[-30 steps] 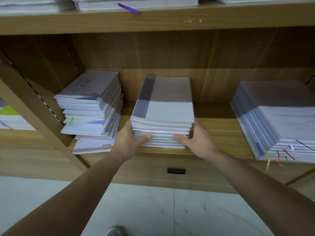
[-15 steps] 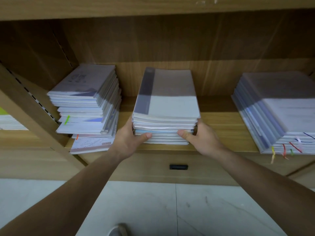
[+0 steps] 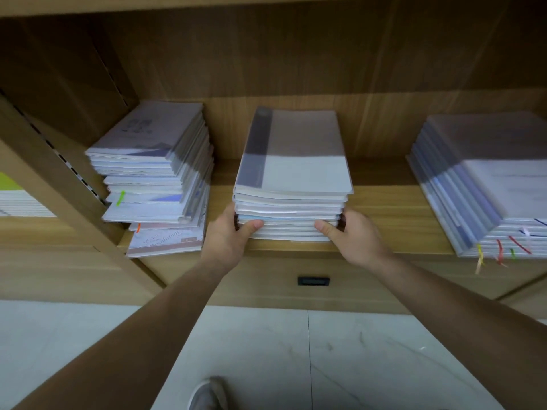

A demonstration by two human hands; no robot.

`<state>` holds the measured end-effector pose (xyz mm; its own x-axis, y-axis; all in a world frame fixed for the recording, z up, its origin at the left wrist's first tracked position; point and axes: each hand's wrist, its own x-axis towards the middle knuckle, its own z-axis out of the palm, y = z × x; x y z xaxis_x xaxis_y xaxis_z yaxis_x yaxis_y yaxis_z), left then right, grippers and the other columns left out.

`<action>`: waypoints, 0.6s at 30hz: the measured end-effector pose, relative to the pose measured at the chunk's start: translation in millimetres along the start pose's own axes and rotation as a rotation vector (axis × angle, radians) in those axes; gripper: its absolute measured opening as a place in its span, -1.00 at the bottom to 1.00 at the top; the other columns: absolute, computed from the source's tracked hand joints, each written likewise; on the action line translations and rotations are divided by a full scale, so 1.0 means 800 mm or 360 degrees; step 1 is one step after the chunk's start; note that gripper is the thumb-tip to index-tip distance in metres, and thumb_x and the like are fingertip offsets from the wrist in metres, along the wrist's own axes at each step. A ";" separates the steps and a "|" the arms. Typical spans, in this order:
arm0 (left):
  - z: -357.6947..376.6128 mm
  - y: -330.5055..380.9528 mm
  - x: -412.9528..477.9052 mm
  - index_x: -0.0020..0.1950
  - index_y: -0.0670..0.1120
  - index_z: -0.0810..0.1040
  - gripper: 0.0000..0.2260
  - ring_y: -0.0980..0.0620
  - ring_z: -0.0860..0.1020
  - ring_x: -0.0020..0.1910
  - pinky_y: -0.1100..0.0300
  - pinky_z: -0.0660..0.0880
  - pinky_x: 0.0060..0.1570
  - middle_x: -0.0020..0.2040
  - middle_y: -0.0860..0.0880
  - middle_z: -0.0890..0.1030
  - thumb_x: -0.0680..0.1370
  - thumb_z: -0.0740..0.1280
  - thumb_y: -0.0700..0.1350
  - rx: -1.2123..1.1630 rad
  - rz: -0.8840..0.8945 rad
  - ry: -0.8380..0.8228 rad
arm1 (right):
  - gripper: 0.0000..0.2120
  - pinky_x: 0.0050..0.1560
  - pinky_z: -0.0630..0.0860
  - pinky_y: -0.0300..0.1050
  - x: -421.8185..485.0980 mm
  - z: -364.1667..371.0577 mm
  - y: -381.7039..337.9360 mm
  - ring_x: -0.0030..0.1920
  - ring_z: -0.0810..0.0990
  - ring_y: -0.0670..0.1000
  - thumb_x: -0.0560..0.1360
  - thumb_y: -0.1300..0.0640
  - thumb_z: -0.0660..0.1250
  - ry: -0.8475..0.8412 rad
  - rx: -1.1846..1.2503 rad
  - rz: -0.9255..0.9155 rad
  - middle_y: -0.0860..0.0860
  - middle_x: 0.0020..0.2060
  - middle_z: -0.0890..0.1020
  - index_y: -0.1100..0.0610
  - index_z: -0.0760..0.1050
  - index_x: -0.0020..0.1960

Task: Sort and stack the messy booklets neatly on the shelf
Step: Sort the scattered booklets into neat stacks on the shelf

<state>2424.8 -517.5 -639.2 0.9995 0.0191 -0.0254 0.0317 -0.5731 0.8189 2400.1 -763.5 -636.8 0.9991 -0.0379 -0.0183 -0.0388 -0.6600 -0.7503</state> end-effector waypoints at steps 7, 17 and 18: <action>-0.004 0.002 0.009 0.23 -0.03 0.52 -0.71 0.08 0.54 0.04 0.17 0.46 0.10 -0.01 0.15 0.58 0.55 0.41 0.00 -0.0038 -0.0063 0.0062 | -0.67 -0.09 0.50 -0.15 0.002 0.020 -0.002 -0.01 0.60 -0.03 0.55 -0.13 0.37 0.0150 0.0024 0.0055 -0.12 -0.01 0.64 0.03 0.54 0.21; -0.013 0.031 -0.008 0.30 0.06 0.46 -0.43 0.14 0.59 0.06 0.29 0.54 0.01 0.07 0.16 0.62 0.36 0.56 0.12 -0.0293 0.0034 0.0042 | -0.02 0.34 0.42 0.03 -0.017 -0.015 -0.014 0.36 0.44 -0.12 0.37 -0.36 0.42 0.0065 0.0513 0.0018 -0.21 0.42 0.43 -0.15 -0.02 0.60; -0.017 0.037 -0.006 0.32 0.06 0.47 -0.41 0.12 0.61 0.08 0.27 0.56 0.01 0.10 0.13 0.63 0.36 0.53 0.19 -0.0405 0.0059 0.0029 | -0.16 0.36 0.42 -0.02 -0.014 -0.019 -0.019 0.33 0.46 -0.19 0.47 -0.32 0.35 0.0094 0.0614 -0.0023 -0.22 0.40 0.45 -0.12 0.05 0.60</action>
<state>2420.6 -523.2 -607.0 0.9997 0.0179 0.0155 -0.0083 -0.3489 0.9371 2389.4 -764.6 -614.8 0.9964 -0.0809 0.0238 -0.0043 -0.3304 -0.9438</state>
